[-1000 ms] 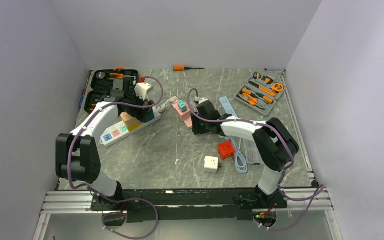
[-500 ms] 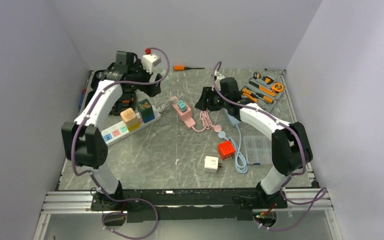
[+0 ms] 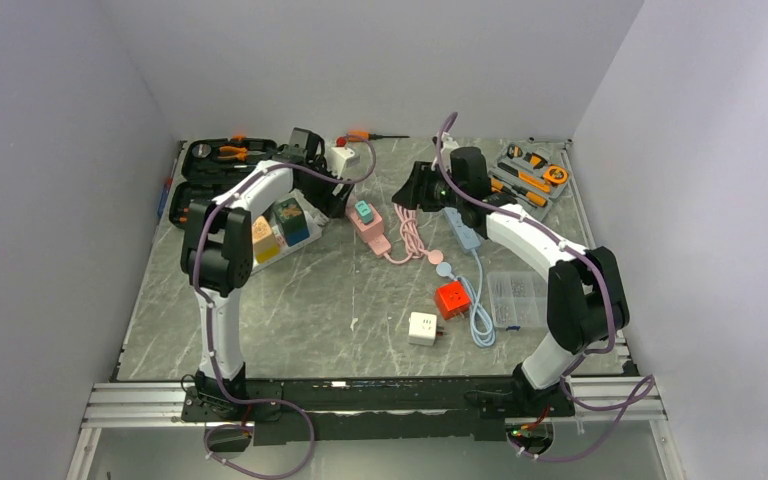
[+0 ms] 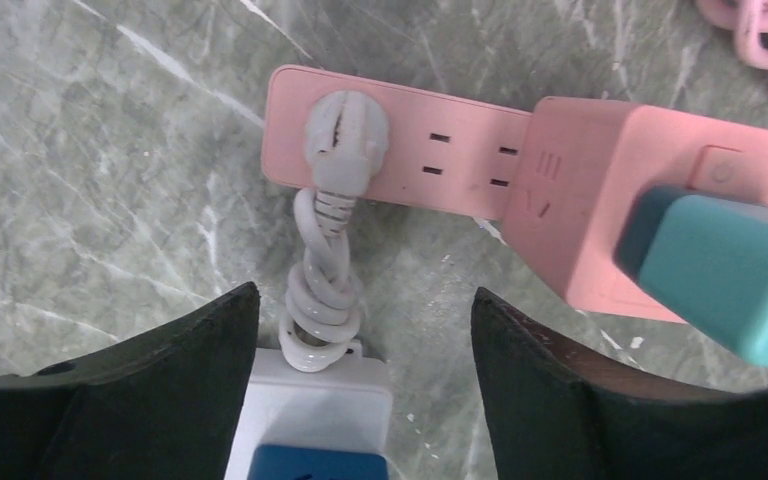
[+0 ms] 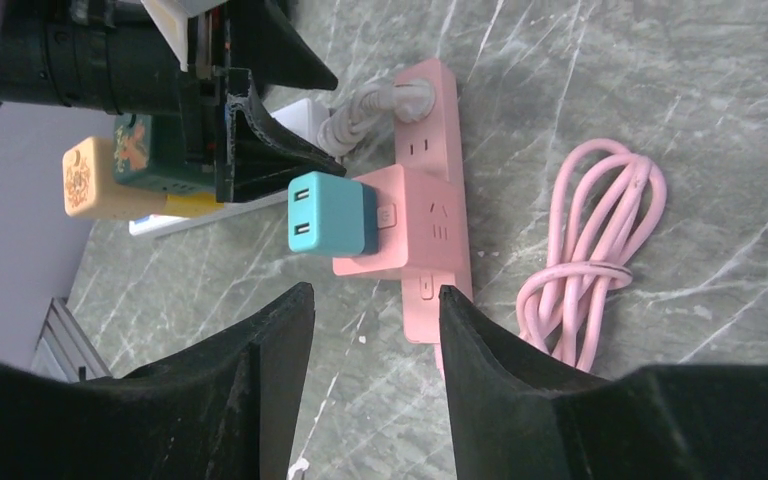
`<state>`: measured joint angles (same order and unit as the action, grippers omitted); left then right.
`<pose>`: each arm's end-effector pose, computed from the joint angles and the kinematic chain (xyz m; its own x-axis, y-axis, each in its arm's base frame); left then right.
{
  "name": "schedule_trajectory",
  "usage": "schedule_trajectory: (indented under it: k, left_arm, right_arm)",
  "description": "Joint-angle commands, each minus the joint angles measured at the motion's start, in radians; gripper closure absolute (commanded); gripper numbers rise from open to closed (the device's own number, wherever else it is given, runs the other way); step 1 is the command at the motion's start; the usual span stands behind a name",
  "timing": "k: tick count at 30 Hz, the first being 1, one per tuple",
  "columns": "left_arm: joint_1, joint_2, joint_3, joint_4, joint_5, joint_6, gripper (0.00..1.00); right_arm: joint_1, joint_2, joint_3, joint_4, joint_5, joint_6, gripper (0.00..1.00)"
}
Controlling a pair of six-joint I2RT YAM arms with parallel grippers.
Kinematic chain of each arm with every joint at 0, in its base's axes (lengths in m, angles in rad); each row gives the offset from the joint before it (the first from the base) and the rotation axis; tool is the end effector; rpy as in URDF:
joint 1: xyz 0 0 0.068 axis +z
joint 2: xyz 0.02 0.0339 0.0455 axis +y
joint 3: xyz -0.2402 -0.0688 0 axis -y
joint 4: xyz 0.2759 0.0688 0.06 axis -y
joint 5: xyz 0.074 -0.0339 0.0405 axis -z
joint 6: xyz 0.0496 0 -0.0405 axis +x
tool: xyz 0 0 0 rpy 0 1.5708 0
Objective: Pull the plug off the socket
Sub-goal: Remove the plug from the socket.
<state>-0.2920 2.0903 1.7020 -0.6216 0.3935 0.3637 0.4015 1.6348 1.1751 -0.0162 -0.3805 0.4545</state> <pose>0.4552 -0.1567 0.1716 -0.5938 0.5216 -0.6126 0.7195 0.6850 -0.1142 0.3757 0.1795 0.2296 -0.6716 0.1577 -0.7239 -0.4139 0.7306 0.5431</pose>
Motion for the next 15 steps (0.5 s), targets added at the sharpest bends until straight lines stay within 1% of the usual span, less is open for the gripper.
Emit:
schedule_trajectory:
  k: [1, 10, 12, 15]
  left_arm:
    - [-0.006, 0.018, 0.053, 0.034, -0.051, 0.020, 0.22]
    - [-0.032, 0.087, 0.098, 0.038, -0.079, 0.054, 0.24]
    - [-0.039, 0.111, 0.127, 0.025, -0.101, 0.055, 0.28]
    - [-0.042, 0.156, 0.203, -0.031, -0.100, 0.060, 0.40]
  right_arm:
    - [-0.025, -0.019, -0.011, 0.089, -0.043, 0.032, 0.49]
    - [-0.040, 0.025, -0.010, 0.124, -0.084, 0.045, 0.52]
    - [-0.044, 0.030, -0.012, 0.132, -0.090, 0.047, 0.53]
    - [-0.050, 0.040, -0.013, 0.140, -0.097, 0.050, 0.53]
